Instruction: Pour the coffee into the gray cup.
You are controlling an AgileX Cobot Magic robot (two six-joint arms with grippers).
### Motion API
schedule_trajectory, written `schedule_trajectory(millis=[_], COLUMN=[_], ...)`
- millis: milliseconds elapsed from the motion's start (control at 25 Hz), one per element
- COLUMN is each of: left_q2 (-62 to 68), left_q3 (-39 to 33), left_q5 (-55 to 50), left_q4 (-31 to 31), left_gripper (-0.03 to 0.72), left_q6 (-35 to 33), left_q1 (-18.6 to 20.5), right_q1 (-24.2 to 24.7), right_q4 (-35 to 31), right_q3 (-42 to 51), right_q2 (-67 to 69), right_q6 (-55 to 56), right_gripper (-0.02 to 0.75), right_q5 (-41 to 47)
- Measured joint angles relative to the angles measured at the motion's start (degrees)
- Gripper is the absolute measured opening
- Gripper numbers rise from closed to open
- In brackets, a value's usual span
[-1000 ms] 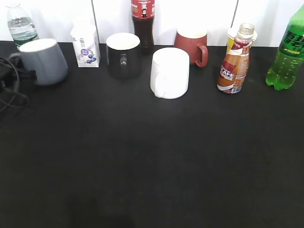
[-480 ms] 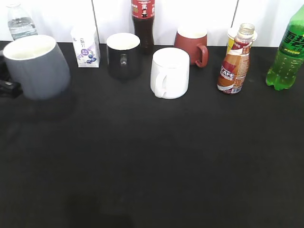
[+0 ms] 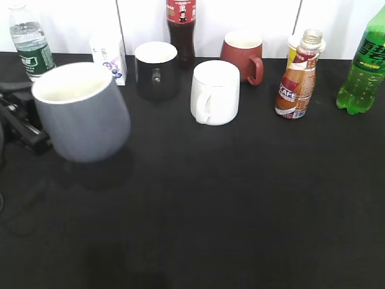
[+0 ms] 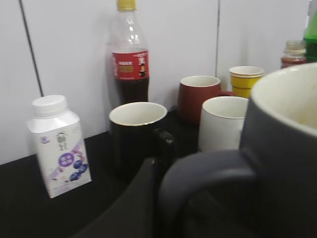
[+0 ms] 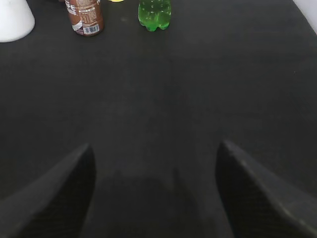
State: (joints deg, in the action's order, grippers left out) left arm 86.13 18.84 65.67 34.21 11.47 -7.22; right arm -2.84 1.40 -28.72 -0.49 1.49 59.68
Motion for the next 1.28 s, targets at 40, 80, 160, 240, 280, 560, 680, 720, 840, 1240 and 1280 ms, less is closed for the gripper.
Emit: schedule_trajectory(millis=[40,80,160,240,280,560,680,720,840,1240,1280], left_q2=[0.0,0.0,0.0,0.0,0.0,0.0,0.0,0.0,0.0,0.0,0.0], left_q3=[0.0,0.0,0.0,0.0,0.0,0.0,0.0,0.0,0.0,0.0,0.0], left_q5=[-0.13,-0.13,-0.13,-0.13,-0.13,-0.13,-0.13,-0.13,-0.13,-0.18,-0.18], left_q4=[0.0,0.0,0.0,0.0,0.0,-0.05,-0.05,-0.05,-0.05,-0.05,-0.05], left_gripper=[0.043,0.043,0.043,0.043,0.043,0.043,0.043,0.043,0.043,0.043,0.043], left_q6=[0.04,0.04,0.1,0.1,0.14,0.14,0.14,0.14,0.14,0.14,0.14], left_q1=[-0.46,-0.64,-0.64,-0.64,-0.64,-0.64,-0.64,-0.64,-0.64,-0.64,-0.64], right_q1=[0.0,0.0,0.0,0.0,0.0,0.0,0.0,0.0,0.0,0.0,-0.47], right_q4=[0.0,0.0,0.0,0.0,0.0,-0.05,-0.05,-0.05,0.37,4.1,5.31], right_q3=[0.0,0.0,0.0,0.0,-0.29,1.23,1.3,1.42,4.69,11.45,11.45], right_q2=[0.0,0.0,0.0,0.0,0.0,11.45,21.86,25.3,35.56,70.4,74.02], right_q6=[0.0,0.0,0.0,0.0,0.0,0.0,0.0,0.0,0.0,0.05,0.05], right_gripper=[0.591,0.591,0.591,0.591,0.591,0.591,0.591,0.591,0.591,0.591,0.591], right_q5=[0.0,0.0,0.0,0.0,-0.58,-33.76,-43.38,-47.26,-63.13,-99.49,-102.17])
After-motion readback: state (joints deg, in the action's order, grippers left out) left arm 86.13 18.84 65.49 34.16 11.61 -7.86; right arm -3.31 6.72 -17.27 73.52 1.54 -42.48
